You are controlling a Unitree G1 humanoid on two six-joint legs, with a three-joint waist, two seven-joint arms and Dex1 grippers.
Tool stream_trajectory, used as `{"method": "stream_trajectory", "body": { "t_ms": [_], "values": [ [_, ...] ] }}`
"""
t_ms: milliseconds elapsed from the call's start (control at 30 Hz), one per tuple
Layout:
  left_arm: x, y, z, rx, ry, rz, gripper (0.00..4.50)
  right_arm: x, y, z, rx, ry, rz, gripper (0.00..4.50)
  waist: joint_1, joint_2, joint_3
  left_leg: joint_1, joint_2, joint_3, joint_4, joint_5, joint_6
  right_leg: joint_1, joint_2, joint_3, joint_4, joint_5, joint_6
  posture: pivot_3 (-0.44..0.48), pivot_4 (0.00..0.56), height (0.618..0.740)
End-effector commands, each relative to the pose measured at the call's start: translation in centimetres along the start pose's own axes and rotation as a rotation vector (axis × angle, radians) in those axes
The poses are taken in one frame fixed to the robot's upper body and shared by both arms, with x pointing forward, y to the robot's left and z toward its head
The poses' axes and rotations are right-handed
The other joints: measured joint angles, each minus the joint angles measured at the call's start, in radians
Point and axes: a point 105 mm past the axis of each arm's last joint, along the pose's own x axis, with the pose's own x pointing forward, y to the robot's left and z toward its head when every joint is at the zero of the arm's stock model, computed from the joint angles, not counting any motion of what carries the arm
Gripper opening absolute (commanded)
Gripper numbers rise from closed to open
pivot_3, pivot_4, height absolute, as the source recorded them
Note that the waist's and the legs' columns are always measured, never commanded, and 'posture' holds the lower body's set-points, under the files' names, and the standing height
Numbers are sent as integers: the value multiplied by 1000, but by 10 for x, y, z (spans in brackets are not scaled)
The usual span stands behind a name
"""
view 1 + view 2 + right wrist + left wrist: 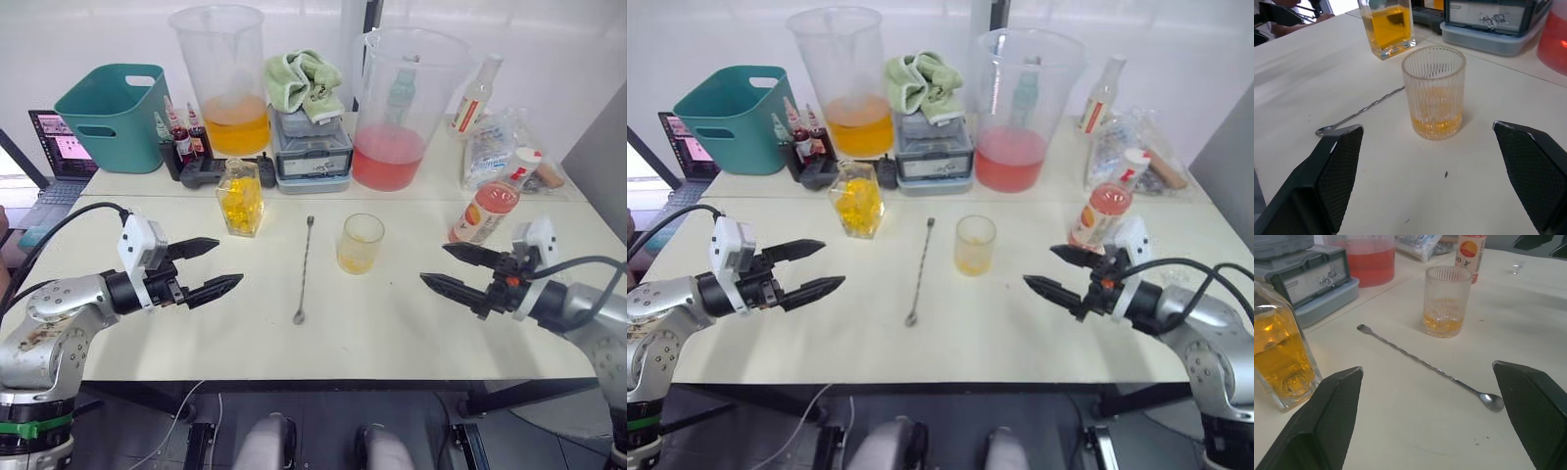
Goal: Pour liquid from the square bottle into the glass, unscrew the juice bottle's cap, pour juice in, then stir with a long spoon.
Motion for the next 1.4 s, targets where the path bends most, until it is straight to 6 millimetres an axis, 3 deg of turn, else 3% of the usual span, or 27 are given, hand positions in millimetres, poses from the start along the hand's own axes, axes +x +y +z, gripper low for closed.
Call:
{"method": "stream_trajectory", "body": {
  "t_ms": [33, 300, 533, 667, 867, 1167, 1400],
  "values": [
    [-5, 0, 9, 55, -96, -14, 4485, -20, -3, 17, -118, -113, -126, 4500, 1, 0, -1, 0, 0, 0, 0, 0, 0, 0, 0, 0, 0, 0, 0, 0, 150, 736],
    [17, -11, 21, 52, -175, -179, 4485, -75, -18, -13, -72, -148, -422, 4500, 7, 0, -2, 0, 0, 0, 1, 0, 0, 1, 0, 0, 0, 0, 0, 0, 150, 736],
    [26, -15, 28, 75, -195, -228, 4485, -85, -32, -14, -65, -178, -513, 4500, -15, 1, -3, 2, 1, 2, -1, 0, 0, 0, 1, 0, 1, -1, -1, 0, 150, 736],
    [26, -15, 27, 93, -186, -198, 4485, -77, -61, -7, -46, -166, -584, 4500, -25, 1, -3, 2, 1, 3, 0, 0, 0, 0, 1, 1, 1, -1, -1, 0, 150, 736],
    [24, -21, 26, 90, -189, -150, 4485, -50, -103, 26, -63, -197, -602, 4500, -28, 1, -2, 2, 1, 3, 0, 0, 0, 0, 1, 1, 1, -1, -1, 0, 150, 736],
    [18, -23, 31, 82, -211, -52, 4485, -20, -135, 55, -62, -218, -609, 4500, -26, 1, -2, 2, 0, 3, -1, -1, 1, 0, 1, 1, 1, -1, -1, 0, 150, 736],
    [17, -23, 32, 85, -212, -11, 4485, 1, -145, 72, -66, -252, -636, 4500, -27, 2, -2, 2, 0, 3, -2, -1, 1, 0, 1, 1, 2, -1, -1, 0, 150, 736]
  ]
}}
